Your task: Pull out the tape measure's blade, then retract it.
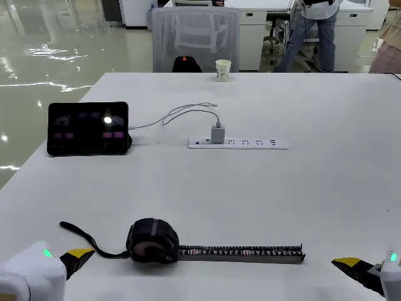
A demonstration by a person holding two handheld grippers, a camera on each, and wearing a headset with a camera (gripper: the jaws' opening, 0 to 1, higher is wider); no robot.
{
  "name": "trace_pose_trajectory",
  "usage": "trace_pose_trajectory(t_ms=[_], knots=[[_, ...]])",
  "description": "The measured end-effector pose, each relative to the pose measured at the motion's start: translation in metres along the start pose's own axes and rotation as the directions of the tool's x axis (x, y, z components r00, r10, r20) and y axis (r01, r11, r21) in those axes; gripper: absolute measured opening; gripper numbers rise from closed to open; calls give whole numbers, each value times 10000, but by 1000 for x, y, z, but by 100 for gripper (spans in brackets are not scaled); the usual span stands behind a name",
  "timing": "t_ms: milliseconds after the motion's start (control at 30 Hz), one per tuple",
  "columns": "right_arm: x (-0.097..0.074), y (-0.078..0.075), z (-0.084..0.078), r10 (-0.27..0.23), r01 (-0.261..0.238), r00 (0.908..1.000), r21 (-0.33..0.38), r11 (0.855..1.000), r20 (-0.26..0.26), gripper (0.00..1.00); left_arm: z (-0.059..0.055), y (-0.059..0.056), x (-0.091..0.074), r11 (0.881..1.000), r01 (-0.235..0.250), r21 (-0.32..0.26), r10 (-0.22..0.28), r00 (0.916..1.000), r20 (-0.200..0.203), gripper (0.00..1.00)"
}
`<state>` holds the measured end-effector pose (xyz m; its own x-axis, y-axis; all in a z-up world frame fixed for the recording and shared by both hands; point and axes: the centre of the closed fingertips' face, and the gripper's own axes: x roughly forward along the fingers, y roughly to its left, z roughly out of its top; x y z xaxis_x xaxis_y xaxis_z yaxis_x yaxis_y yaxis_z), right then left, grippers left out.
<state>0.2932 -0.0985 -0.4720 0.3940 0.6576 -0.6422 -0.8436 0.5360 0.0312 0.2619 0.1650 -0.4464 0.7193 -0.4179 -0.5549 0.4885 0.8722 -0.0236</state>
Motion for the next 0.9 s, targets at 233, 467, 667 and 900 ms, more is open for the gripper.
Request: trace_pose_trajectory(t_ms=[233,467,667,900], knots=[[-5,3,6,-447,430,9982,430,9982,390,91,2,-11,-5,9996,-156,-244,160,9997,161,94],[-6,16,9,-513,477,9971,634,9968,561,93,7,-17,-10,9980,-370,-507,388,9986,358,96],[-9,24,16,-638,575,9950,825,9949,766,95,8,-19,-13,9958,-605,-691,638,9969,465,99],[-11,29,22,-825,738,9930,1018,9921,847,96,7,-26,-13,9946,-626,-831,663,9969,432,99]])
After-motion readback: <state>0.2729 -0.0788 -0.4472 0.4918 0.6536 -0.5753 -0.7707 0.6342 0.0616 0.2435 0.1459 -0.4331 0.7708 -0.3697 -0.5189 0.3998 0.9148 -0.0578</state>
